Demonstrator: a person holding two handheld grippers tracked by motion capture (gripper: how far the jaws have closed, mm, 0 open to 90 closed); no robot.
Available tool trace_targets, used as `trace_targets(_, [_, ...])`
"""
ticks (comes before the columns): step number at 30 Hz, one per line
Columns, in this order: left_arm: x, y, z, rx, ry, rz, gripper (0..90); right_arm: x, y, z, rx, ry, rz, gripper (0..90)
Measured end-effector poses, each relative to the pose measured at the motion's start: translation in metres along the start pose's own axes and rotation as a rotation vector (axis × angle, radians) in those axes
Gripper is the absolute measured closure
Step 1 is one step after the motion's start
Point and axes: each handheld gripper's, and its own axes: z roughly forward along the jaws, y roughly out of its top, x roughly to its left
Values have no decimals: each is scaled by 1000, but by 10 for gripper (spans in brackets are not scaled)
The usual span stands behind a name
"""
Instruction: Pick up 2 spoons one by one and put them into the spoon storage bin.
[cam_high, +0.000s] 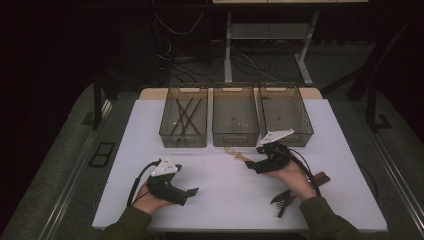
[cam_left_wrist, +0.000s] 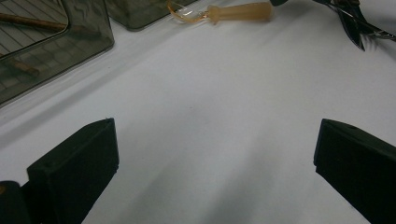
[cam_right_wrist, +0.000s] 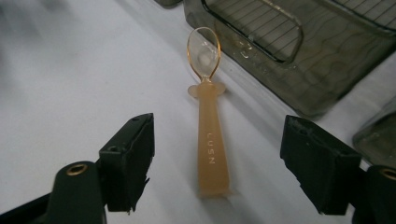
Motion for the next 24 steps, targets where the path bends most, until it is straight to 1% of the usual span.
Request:
trace_targets(2, [0,0,0,2,0,2,0,0,1,3,7,13,-4,326])
trace_targets(6, [0,0,0,4,-3,6,0,0,0,9,32,9,-13,386])
trace_targets(8, [0,0,0,4,-2,4,0,0,-1,10,46,14,-20,439])
trace_targets(13, [-1,0,0,3,-7,2,0,2,-3,14,73,-1,-36,463])
trace_targets(14, [-1,0,0,3,-7,3,0,2,-4,15,76,0,-33,471])
trace_targets(17, [0,-1,1,4,-8,4,0,1,-5,17,95,-1,-41,518])
trace_targets(20, [-1,-1,1,8,-9,8,0,1,-6,16,97,-6,-50,557])
trace_targets(22, [-1,-1,1,13,-12,15,0,1,-7,16,94,-14,-76,577])
trace_targets(24, [-1,-1,2,13,-12,14,0,2,-7,17,92,-20,-88,593])
